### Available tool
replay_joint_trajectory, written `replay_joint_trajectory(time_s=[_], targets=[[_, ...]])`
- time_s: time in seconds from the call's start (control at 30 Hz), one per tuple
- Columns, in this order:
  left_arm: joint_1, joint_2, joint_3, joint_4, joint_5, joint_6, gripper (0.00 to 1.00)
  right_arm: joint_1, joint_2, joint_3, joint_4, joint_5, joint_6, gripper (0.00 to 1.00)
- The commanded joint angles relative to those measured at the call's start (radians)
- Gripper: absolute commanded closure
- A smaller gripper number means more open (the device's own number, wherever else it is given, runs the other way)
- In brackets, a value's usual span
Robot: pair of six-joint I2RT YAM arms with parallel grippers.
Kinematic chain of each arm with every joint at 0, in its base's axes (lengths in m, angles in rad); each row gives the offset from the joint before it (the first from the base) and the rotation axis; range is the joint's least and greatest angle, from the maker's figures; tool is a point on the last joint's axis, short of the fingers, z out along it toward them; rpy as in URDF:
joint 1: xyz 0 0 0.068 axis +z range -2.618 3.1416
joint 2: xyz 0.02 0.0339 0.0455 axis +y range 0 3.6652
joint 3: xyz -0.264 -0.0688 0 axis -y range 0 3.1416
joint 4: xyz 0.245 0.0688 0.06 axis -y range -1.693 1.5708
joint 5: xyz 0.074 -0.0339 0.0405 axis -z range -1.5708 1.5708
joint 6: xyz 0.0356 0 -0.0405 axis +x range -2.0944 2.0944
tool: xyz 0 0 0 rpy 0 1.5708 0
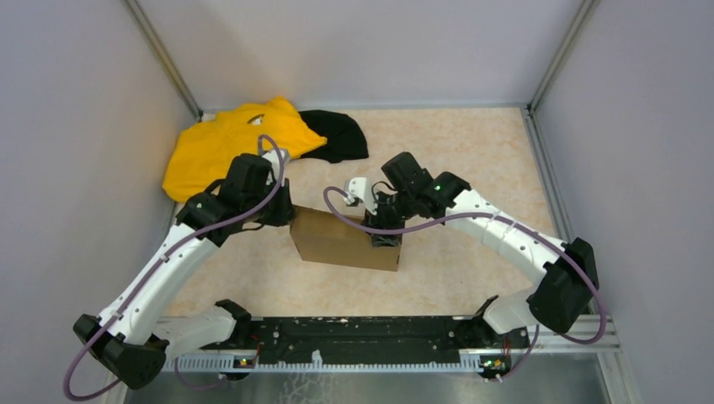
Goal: Fold the paper box
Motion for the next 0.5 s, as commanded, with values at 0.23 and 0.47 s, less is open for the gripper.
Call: replay_joint_trajectory(time_s=[0.23,0.47], targets=[[-0.006,0.033,0.062,-0.054,0.156,-0.018,0.81,-0.008,0.071,-0.028,0.159,0.037,0.01,0.66],[0.007,0.056,0.095,-0.056,0.167,-0.013,0.81,-0.008,0.061,-0.046,0.164,0.021,0.015,0.56]])
